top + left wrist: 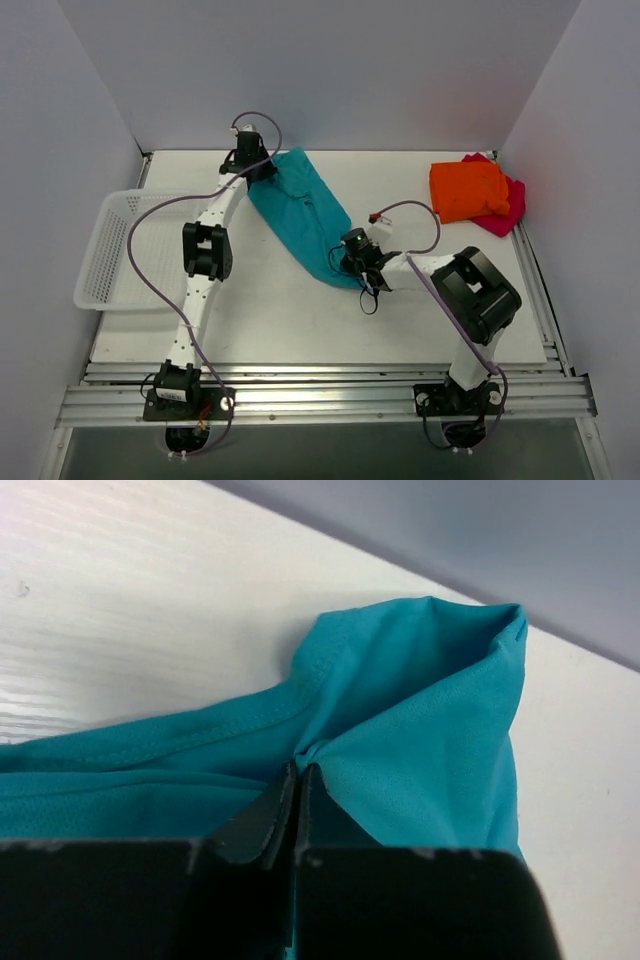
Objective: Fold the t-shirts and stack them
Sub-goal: Rotate the tshirt 90 degrees
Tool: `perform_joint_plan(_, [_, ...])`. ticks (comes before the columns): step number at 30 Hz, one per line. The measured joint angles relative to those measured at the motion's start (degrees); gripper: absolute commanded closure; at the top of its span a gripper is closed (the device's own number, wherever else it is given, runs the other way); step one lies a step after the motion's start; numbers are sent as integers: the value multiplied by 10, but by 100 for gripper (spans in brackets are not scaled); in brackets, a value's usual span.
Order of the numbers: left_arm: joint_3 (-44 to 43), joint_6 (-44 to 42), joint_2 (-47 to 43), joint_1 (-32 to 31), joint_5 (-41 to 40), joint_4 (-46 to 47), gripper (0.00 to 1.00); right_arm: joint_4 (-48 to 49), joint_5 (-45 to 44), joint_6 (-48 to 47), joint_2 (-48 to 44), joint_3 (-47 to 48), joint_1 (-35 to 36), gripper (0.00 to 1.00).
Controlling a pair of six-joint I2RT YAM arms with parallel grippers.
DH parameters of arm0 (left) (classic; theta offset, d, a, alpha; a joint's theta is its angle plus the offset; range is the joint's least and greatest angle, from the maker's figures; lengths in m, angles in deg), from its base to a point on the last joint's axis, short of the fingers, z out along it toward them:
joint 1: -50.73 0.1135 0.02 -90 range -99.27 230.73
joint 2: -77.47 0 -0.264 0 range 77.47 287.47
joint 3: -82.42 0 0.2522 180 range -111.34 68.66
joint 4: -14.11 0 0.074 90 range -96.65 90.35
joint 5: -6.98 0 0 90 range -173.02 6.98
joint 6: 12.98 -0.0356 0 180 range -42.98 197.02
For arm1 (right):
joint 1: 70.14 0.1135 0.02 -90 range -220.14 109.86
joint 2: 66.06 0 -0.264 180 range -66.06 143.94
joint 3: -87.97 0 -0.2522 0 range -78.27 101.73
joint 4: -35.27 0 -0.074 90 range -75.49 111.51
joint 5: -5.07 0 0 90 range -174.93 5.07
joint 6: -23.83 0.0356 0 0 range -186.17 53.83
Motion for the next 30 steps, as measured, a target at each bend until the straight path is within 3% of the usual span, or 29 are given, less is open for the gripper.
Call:
perform_joint_plan(5, [25,-1,0,7,43,34,97,24,-2,50,14,4,70,97])
perform_joint_plan(8, [28,0,0,14,76,48,95,23,-7,81,26,21,122,57])
perform_joint_plan(9, [28,1,0,16,85,54,95,23,-15,88,31,32,140,28])
perform_joint_plan(11, [28,0,0,19,98,68,93,20,-22,101,34,54,176,2])
perform_joint_plan(16, [32,-4,-2,23,117,89,79,-60,-65,115,30,85,257,0])
perform_joint_plan(24, [37,-31,-21,23,131,111,36,-273,-130,137,-19,97,337,0])
perform_joint_plan(30, [38,-51,-62,24,132,109,34,-376,-187,137,-85,148,379,0])
